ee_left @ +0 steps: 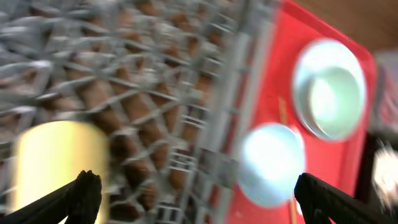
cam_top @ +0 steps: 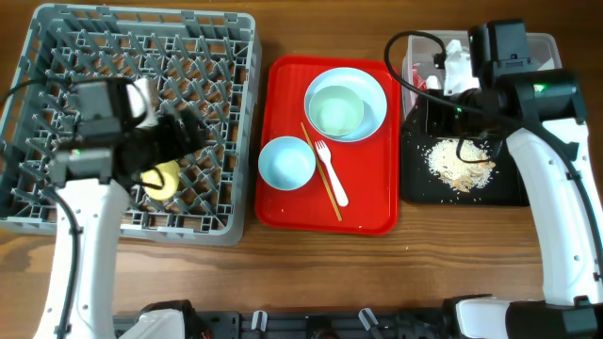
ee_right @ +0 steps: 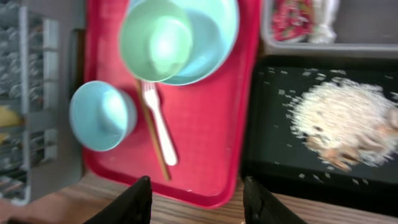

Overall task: Sort waste into correct bins and load items into the dishwasher rack
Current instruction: 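Move the left gripper to the light-blue bowl and grasp its rim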

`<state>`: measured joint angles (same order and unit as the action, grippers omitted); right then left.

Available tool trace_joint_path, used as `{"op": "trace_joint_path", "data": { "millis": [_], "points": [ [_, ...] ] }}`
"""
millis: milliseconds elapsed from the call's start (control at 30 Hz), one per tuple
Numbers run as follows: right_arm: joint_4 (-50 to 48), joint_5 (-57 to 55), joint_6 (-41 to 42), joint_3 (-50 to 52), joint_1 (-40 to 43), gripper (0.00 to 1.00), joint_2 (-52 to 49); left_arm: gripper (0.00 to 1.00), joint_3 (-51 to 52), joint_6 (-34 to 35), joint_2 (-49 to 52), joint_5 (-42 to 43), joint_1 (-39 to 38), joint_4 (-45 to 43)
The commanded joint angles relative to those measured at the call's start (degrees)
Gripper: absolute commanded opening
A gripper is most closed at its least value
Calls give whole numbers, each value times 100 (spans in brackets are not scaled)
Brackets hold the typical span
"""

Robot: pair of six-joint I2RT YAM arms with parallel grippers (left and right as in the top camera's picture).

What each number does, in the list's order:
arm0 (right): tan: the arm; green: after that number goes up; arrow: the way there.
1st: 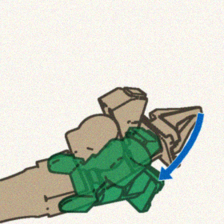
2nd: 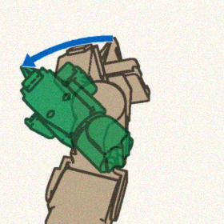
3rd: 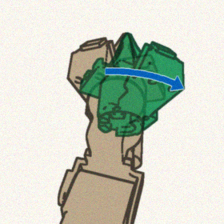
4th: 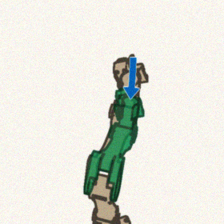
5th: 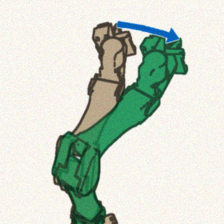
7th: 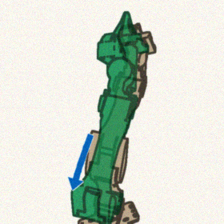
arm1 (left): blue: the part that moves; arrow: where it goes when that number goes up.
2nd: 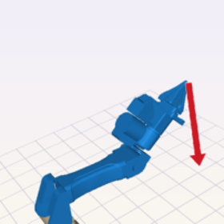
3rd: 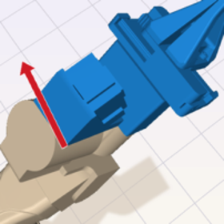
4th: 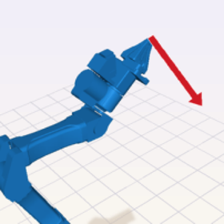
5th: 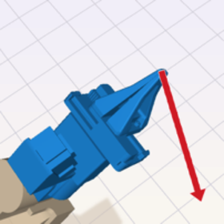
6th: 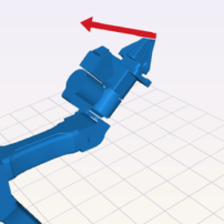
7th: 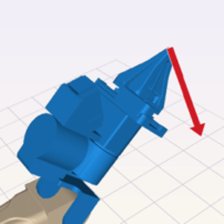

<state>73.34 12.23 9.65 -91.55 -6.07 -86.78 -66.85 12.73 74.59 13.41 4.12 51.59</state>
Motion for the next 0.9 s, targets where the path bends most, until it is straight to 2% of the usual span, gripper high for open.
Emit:
{"op": "trace_joint_path", "data": {
  "millis": [0, 67, 200, 233, 267, 333, 367, 400, 600, 733, 867],
  "points": [
    [17, -431, 275, -44, 358, 49, 44, 100, -90, -7, -2, 376, -909, -57],
    [20, -424, 275, -44, 573, 51, 44, 100, -85, -7, 59, 531, -1237, -146],
    [22, -92, 247, -44, 933, 72, 44, 99, -85, -9, 374, 496, -2013, -588],
    [24, -17, 225, -44, 979, 73, 44, 96, -85, -9, 470, 498, -2179, -699],
    [24, -11, 192, -44, 999, 69, 42, 94, -85, -11, 549, 496, -2302, -774],
    [28, -13, -79, -44, 1008, 68, 42, 91, -85, -9, 782, 422, -2618, -973],
    [44, -17, -131, -44, 1008, 78, 42, 90, -85, -9, 901, 328, -2774, -1058],
    [50, -20, -140, -44, 1008, 100, 42, 91, -85, -9, 1027, 210, -2918, -1126],
    [50, -15, -133, -42, 1008, 100, 42, 89, -85, -9, 1897, -667, -3727, -1366],
    [50, -15, -131, -42, 1008, 100, 39, 84, -85, -11, 2420, -929, -4046, -1379],
    [87, -17, -136, -42, 1008, 100, 39, 63, -85, -11, 2887, -1001, -4260, -1408]
  ]
}}
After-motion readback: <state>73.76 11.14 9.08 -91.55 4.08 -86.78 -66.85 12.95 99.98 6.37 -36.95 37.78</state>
